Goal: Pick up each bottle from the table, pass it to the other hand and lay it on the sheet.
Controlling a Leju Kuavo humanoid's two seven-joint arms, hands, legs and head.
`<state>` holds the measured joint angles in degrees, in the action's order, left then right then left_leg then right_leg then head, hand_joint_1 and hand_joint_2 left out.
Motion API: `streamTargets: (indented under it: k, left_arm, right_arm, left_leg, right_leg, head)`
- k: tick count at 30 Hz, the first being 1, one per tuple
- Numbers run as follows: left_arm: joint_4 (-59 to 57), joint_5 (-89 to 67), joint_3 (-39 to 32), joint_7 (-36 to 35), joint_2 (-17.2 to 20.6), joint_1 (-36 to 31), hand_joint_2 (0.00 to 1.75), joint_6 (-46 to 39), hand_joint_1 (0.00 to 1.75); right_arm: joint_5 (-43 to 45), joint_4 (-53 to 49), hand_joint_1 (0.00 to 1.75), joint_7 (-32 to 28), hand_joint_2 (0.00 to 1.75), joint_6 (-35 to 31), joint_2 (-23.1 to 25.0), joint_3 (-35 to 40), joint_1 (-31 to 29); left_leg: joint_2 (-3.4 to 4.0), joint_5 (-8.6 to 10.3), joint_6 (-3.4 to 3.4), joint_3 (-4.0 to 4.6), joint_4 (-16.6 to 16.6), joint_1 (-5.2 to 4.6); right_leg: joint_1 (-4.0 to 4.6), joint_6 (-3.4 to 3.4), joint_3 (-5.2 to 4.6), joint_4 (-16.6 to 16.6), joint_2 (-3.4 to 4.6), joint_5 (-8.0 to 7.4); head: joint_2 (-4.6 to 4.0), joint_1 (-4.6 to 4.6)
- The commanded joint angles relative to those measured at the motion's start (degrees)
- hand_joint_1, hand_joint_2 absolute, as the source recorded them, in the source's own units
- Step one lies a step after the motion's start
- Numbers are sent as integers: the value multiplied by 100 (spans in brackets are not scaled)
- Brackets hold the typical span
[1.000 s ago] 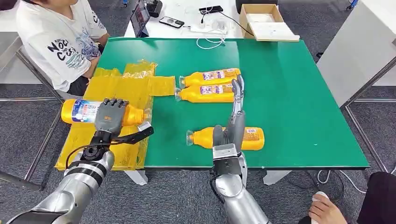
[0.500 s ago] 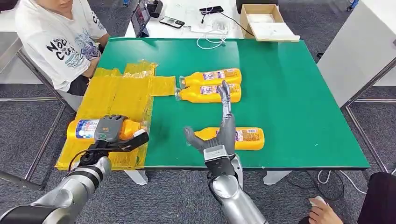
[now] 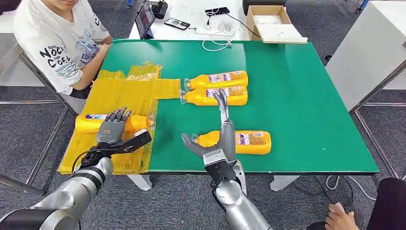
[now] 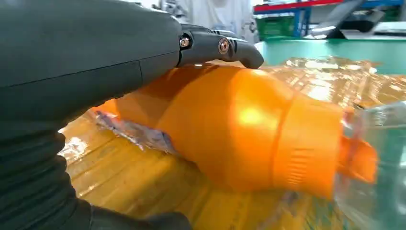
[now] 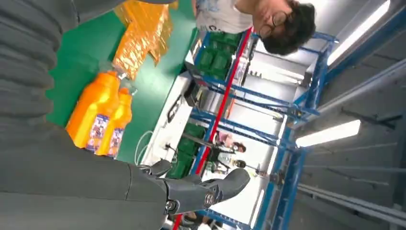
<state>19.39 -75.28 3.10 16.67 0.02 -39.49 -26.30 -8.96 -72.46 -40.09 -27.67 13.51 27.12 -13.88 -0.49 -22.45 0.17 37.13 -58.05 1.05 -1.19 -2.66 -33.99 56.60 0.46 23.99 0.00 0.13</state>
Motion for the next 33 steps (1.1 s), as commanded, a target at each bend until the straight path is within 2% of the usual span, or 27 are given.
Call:
streamTargets:
  k: [1, 7, 12, 17, 20, 21, 24, 26, 28, 30, 31, 33]
  left_arm:
    - [-426, 509, -419, 663, -268, -11, 0, 1015, 0]
    - [-302, 1124, -860, 1020, -365, -78, 0, 1346, 0]
    - [-294, 1170, -879, 1036, -377, -119, 0, 1428, 0]
    - [-83, 2027, -1360, 1633, -515, -300, 0, 2107, 0]
    - [196, 2509, -1591, 1979, -622, -334, 0, 2171, 0]
    - [528, 2869, -1806, 2333, -768, -237, 0, 1344, 0]
    - [1513, 3638, -1509, 2333, -968, 118, 0, 277, 0]
    - [2525, 5129, -467, 2333, -761, 599, 0, -884, 0]
    - [3013, 5696, -155, 2333, -616, 826, 0, -1205, 0]
    - [3043, 5721, -147, 2333, -584, 850, 0, -1189, 0]
    - [3230, 5914, -142, 2333, -576, 941, 175, -1161, 0]
    - [3539, 6070, -9, 2333, -528, 1138, 175, -1370, 0]
  right_arm:
    - [94, 711, 0, 26, 175, 215, 37, -279, -293]
    - [51, 776, 0, 9, 175, 308, 70, -404, -268]
    - [43, 769, 0, 9, 175, 311, 67, -424, -259]
    - [-35, 857, 0, 17, 175, 378, 81, -537, -215]
    - [-72, 907, 0, 9, 175, 419, 96, -573, -186]
    - [-103, 897, 0, 9, 175, 440, 117, -578, -167]
    - [-286, 965, 0, 154, 175, 494, 120, -451, -169]
    - [-829, 1416, 0, 754, 175, 719, -85, -156, -442]
    - [-1261, 1915, 0, 1221, 175, 879, -297, -40, -764]
    - [-1238, 1938, 0, 1204, 175, 903, -376, -98, -807]
    - [-1427, 2109, 0, 1370, 175, 876, -431, -89, -920]
    - [-1762, 2229, 0, 1791, 175, 1060, -711, -112, -1061]
  left_leg:
    - [3, -4, 6, -20, 5, -3]
    - [-6, -1, 4, -30, 4, -3]
    - [-13, 10, -4, -33, 5, -3]
    - [-6, 11, -1, -38, 4, 2]
    - [-25, 15, -3, -27, 1, 3]
    - [-16, 14, -2, -30, 0, 4]
    - [-26, 16, -3, -20, 1, 0]
    - [-15, 9, 0, -24, 2, 3]
    - [23, 11, -6, -13, 6, 1]
    - [21, 6, -3, -30, 13, -1]
    - [12, 12, -7, -14, 7, 2]
    - [15, 10, -7, -12, 5, 3]
  right_leg:
    - [0, 7, 21, -7, -3, 3]
    - [0, 7, 35, -6, -14, 1]
    - [0, 9, 37, -5, -20, 1]
    - [8, 22, 43, -9, -21, 0]
    - [6, 12, 39, -6, -35, 1]
    - [8, 14, 37, -7, -27, 0]
    - [3, 8, 31, -4, -34, 2]
    - [7, 13, 32, -10, -31, -2]
    - [5, 19, 4, -10, 10, -20]
    - [5, 24, 28, -17, 3, -14]
    - [6, 20, 11, -10, -2, -17]
    - [7, 22, 1, -9, -2, -16]
  head:
    - [0, 0]
    - [0, 0]
    - [0, 0]
    - [0, 0]
    - [0, 0]
    - [0, 0]
    - [0, 0]
    - [0, 2]
    - [0, 0]
    - [0, 4]
    - [0, 0]
    - [0, 0]
